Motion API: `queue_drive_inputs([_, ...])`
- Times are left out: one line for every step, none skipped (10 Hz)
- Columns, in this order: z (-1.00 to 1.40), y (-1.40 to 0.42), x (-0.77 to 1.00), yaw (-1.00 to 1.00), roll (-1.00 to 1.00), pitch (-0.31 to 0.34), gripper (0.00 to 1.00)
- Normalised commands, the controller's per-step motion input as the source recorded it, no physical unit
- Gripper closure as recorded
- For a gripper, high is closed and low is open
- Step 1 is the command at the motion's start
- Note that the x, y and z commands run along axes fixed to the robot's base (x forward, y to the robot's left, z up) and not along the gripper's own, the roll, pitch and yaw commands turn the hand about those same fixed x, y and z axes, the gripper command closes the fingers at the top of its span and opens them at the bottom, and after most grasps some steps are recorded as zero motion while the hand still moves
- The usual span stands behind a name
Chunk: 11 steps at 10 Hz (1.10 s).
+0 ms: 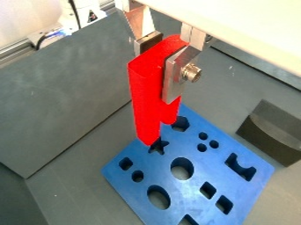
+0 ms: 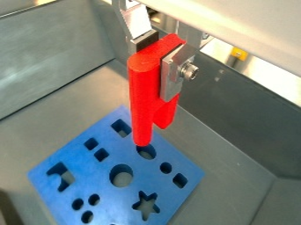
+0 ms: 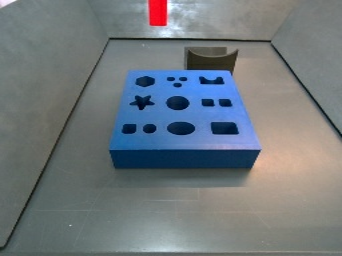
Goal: Insert the square-circle object.
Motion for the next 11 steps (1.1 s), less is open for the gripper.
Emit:
queue_drive_inputs([-0.04,0.0,0.0,-1.0,0.01,0.0,1.0])
queue_drive_inputs([-0.15,0.0,0.0,-1.0,0.0,0.0,1.0])
queue_drive_inputs([-0.21,0.0,0.0,-1.0,0.0,0.0,1.0])
queue_drive_inputs([-0.28,0.0,0.0,-1.0,0.0,-0.007,1.0])
queue_drive_inputs([-0.59,0.0,0.0,-1.0,0.0,-0.026,1.0])
queue_drive_inputs([-0.66,0.0,0.0,-1.0,0.0,-0.04,1.0])
queue_drive_inputs([-0.67,0.0,0.0,-1.0,0.0,-0.039,1.0])
queue_drive_inputs([-0.71,0.0,0.0,-1.0,0.0,-0.06,1.0])
queue_drive_inputs([-0.73,0.0,-0.01,-1.0,0.0,-0.086,1.0])
queue_drive_inputs([-0.7,-0.07,-0.01,-1.0,0.0,-0.091,1.0])
queue_drive_inputs([-0.61,-0.02,0.0,-1.0,0.0,-0.013,1.0])
